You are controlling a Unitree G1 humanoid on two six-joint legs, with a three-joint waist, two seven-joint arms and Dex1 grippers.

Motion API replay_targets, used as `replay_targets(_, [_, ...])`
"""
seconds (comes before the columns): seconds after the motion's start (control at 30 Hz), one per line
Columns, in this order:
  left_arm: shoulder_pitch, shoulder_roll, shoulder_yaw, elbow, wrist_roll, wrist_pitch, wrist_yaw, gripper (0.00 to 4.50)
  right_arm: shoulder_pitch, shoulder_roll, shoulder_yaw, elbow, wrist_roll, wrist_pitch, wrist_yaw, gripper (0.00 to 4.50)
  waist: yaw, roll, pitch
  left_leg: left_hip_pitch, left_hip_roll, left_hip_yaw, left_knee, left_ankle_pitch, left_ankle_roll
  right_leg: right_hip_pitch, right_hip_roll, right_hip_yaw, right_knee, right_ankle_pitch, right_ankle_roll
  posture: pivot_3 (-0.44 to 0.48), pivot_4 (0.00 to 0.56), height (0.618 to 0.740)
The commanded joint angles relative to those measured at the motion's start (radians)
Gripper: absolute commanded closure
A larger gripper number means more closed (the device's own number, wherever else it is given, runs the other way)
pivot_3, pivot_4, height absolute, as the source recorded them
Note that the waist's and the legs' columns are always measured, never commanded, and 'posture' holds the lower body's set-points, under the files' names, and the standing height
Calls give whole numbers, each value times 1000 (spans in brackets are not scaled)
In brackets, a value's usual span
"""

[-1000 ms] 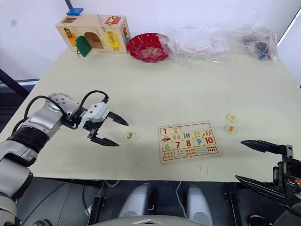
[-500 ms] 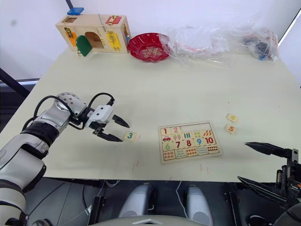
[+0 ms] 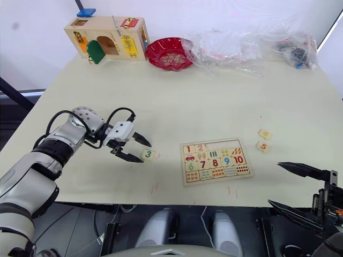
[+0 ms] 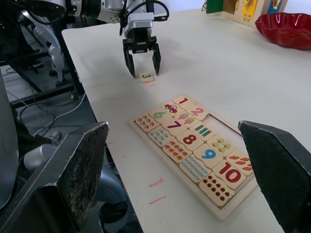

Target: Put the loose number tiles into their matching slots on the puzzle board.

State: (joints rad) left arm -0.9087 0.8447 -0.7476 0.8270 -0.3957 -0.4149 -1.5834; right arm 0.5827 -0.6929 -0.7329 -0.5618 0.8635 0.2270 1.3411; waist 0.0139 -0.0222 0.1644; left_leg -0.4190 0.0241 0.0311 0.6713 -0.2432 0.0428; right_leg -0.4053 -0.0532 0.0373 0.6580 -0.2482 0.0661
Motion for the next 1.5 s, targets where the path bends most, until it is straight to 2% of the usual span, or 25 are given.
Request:
replay_targets(0.03, [-23,2,23,11,5,-13,-31,1389,11,6,-20,-26,9,-18,-6,0,0,0,0,0,0,0,0,0,0,0,0,0,0,0,0,0,150,740])
replay_targets(0.13, [-19,4,22,4,2,-12,-31,2062,9,10,-13,-31,7,-19,-11,0,0,0,0,0,0,0,0,0,0,0,0,0,0,0,0,0,150,740])
replay_targets(0.23, [-15,6,25,-4,0,-8,-31,3442,5,10,-8,-29,5,-20,-14,0,0,0,0,0,0,0,0,0,0,0,0,0,0,0,0,0,150,740])
replay_targets(0.27, [-10,11,27,-14,-3,-12,-31,3549,5,11,-7,-29,5,-21,-15,0,0,0,0,0,0,0,0,0,0,0,0,0,0,0,0,0,150,740])
replay_targets(0.37, [-1,30,43,-56,-17,18,-31,3549,2,12,-3,-27,3,-24,-16,0,-1,0,0,0,0,0,0,0,0,0,0,0,0,0,0,0,150,740])
replay_targets(0.5, [15,74,129,-207,-28,136,-31,3549,4,22,5,-30,0,-34,-24,0,-1,0,0,0,0,0,0,0,0,0,0,0,0,0,0,0,150,740])
replay_targets(0.77, [102,151,303,-780,14,629,121,3549,10,58,11,-9,-25,-75,-29,0,0,0,0,0,1,0,0,0,0,0,0,0,0,0,0,0,150,740])
replay_targets(0.9, [43,155,288,-1044,41,1020,204,3549,2,68,15,-1,-38,-91,-37,0,0,0,0,1,0,0,0,0,0,1,1,0,1,0,0,0,150,740])
replay_targets(0.97, [-19,108,262,-1082,53,1202,251,3549,2,68,9,2,-37,-96,-39,0,3,0,0,1,0,0,0,0,0,1,1,0,1,0,1,0,150,740])
replay_targets(1.07, [-108,24,227,-1118,60,1383,304,3549,9,66,-5,7,-31,-102,-36,0,1,0,0,1,-2,-2,1,0,0,2,2,0,1,-2,4,0,150,740])
replay_targets(1.23, [-219,-89,132,-1088,118,1512,370,3549,14,56,-30,21,-29,-108,-31,0,-5,1,0,2,-3,-2,1,0,0,2,3,2,2,-1,2,0,150,740])
replay_targets(1.5, [-262,-240,41,-1020,183,1546,474,3549,0,45,-30,47,-44,-132,-34,0,-2,1,0,3,-3,-2,0,0,0,2,5,3,3,-1,1,0,150,740])
